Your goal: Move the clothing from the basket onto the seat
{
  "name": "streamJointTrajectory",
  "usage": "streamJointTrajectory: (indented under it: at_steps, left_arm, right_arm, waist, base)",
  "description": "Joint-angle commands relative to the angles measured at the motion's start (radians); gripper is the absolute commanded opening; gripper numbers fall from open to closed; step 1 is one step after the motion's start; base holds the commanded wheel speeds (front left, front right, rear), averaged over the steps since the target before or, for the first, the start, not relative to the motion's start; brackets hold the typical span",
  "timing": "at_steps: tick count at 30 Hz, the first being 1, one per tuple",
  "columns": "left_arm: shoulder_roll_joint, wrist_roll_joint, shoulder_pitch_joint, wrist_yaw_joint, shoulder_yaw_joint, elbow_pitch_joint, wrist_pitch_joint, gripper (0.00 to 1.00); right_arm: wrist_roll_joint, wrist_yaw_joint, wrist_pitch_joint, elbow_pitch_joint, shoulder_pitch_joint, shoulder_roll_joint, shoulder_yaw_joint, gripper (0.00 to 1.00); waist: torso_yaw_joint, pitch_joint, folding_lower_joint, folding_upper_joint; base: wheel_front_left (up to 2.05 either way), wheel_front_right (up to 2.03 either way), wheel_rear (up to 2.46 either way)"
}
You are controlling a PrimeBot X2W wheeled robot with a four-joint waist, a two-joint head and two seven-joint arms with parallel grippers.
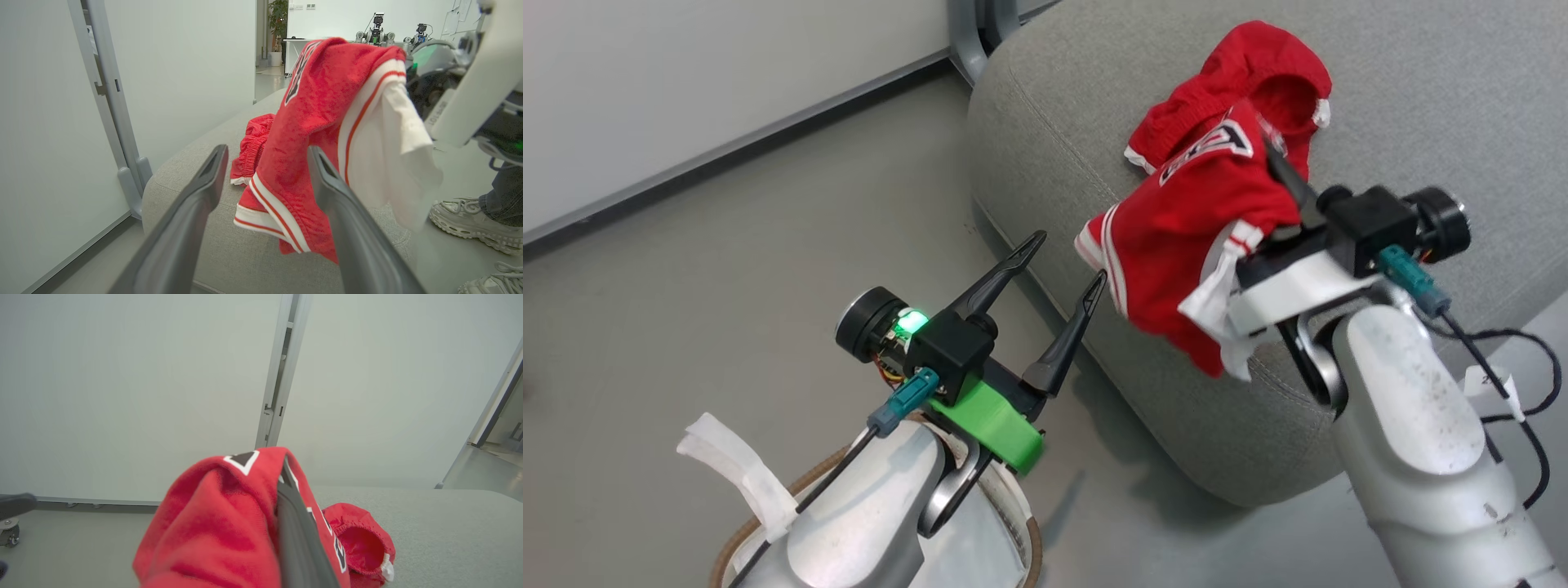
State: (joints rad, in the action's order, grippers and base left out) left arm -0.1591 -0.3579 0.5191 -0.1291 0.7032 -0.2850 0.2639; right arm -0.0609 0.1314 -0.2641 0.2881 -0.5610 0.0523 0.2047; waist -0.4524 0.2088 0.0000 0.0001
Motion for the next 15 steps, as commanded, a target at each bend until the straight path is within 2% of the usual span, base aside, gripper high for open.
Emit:
streamJointTrajectory:
  at_steps: [1, 4, 8, 15]
  left_arm:
    - [-0.027, 0.006, 0.014, -0.003, 0.004, 0.003, 0.001, 1.00]
    - [-0.052, -0.003, 0.026, -0.003, 0.021, 0.010, 0.001, 1.00]
    - [-0.100, -0.009, 0.040, -0.003, 0.028, 0.031, 0.001, 1.00]
    - [-0.175, -0.027, 0.068, -0.003, 0.033, 0.078, 0.001, 1.00]
  right_arm:
    - [0.035, -0.001, -0.001, 0.008, -0.051, -0.002, -0.027, 0.00]
    - [0.104, -0.001, -0.001, 0.033, -0.150, 0.008, -0.082, 0.00]
    - [0.202, -0.001, 0.001, 0.082, -0.308, 0.055, -0.162, 0.00]
    - [0.363, -0.002, 0.084, 0.107, -0.551, 0.147, -0.366, 0.00]
  waist:
    - [-0.054, 0.105, 0.0000, -0.0001]
    - [-0.032, 0.150, 0.0000, -0.0001]
    - [0.006, 0.219, 0.0000, -0.0001]
    - [0.093, 0.342, 0.0000, -0.0001]
  base:
    - [0.00, 0.00, 0.00]
    - [0.00, 0.00, 0.00]
    - [0.00, 0.00, 0.00]
    - [0.00, 0.00, 0.00]
